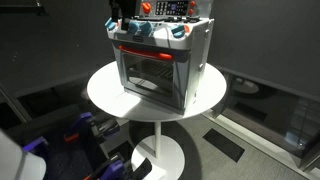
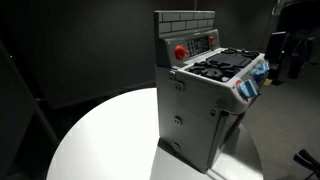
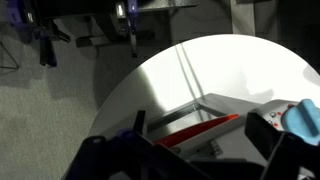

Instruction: Press an orange top right button on the microwave oven controlling panel of the stove

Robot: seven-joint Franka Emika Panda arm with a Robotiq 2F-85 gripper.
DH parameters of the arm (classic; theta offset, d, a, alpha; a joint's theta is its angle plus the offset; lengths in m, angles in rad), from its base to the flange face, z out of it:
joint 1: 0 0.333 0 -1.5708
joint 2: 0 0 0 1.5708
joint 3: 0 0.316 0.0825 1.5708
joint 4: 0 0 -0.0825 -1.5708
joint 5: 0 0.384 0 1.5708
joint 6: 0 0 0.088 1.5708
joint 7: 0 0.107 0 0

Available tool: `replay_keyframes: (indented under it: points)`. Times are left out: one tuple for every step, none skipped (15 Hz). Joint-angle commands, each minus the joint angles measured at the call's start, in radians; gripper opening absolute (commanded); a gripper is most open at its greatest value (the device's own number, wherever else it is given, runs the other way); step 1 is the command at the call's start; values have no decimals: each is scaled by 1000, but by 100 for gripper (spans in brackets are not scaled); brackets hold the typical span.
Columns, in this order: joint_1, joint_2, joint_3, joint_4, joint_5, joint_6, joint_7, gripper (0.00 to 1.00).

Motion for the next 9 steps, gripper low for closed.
replay_keyframes:
  points:
    - [-6, 0, 6, 2, 1, -2, -1, 100]
    - [-6, 0, 6, 2, 1, -2, -1, 100]
    - [-6, 0, 6, 2, 1, -2, -1, 100]
    - [-6, 0, 6, 2, 1, -2, -1, 100]
    - [-6, 0, 6, 2, 1, -2, -1, 100]
    - [-10, 0, 9, 13, -10, 5, 11, 100]
    - [-11, -2, 10, 24, -15, 7, 16, 100]
    - [-12, -5, 12, 37, -20, 15, 22, 100]
    - [-13, -7, 13, 49, -24, 24, 24, 100]
